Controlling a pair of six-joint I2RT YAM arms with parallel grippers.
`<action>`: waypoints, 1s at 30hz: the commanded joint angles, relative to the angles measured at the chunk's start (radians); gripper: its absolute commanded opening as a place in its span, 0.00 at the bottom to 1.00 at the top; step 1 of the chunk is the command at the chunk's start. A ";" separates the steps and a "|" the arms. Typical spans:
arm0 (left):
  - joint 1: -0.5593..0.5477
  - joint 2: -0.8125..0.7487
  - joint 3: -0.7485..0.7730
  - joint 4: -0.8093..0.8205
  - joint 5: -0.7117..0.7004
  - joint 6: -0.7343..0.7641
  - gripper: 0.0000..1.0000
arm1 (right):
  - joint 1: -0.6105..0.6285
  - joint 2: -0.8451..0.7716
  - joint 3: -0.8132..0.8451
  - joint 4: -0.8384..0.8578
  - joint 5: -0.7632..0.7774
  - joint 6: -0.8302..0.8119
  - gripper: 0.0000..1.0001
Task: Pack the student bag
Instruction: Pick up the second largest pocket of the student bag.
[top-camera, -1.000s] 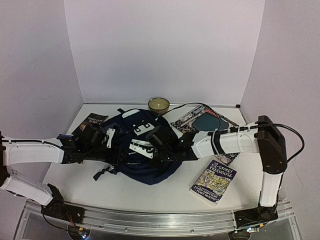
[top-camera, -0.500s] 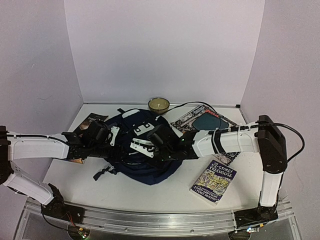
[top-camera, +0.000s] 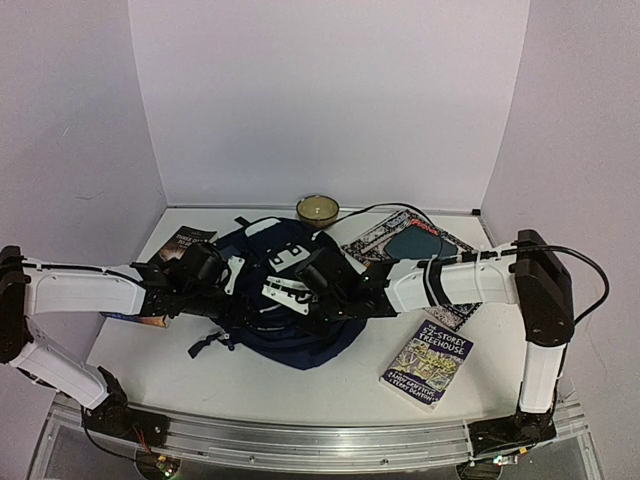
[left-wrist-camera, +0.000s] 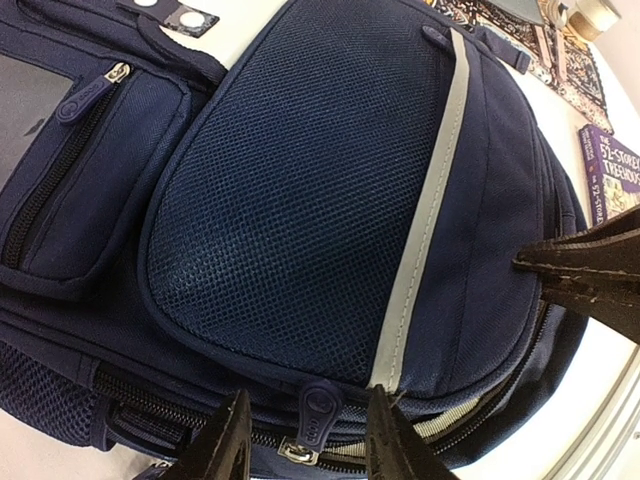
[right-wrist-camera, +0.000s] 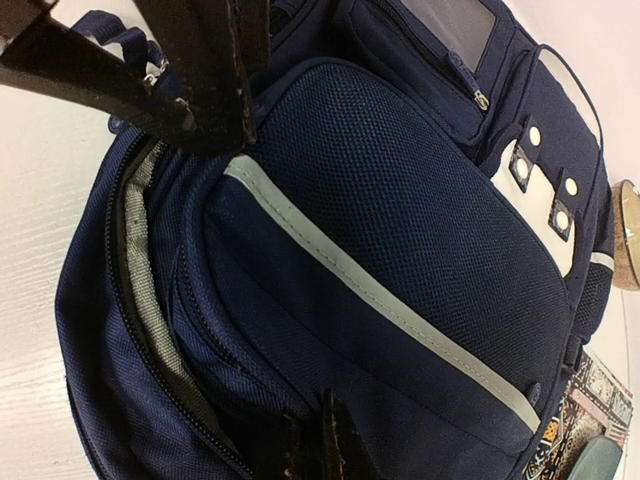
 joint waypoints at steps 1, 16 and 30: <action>0.004 0.028 0.046 -0.047 -0.028 0.028 0.35 | -0.004 -0.087 0.038 0.026 -0.004 0.042 0.00; 0.009 0.019 0.073 -0.082 -0.072 0.016 0.25 | -0.004 -0.080 0.051 0.026 -0.019 0.045 0.00; 0.008 -0.008 0.082 -0.042 0.004 0.002 0.00 | -0.004 -0.066 0.060 0.026 -0.008 0.054 0.00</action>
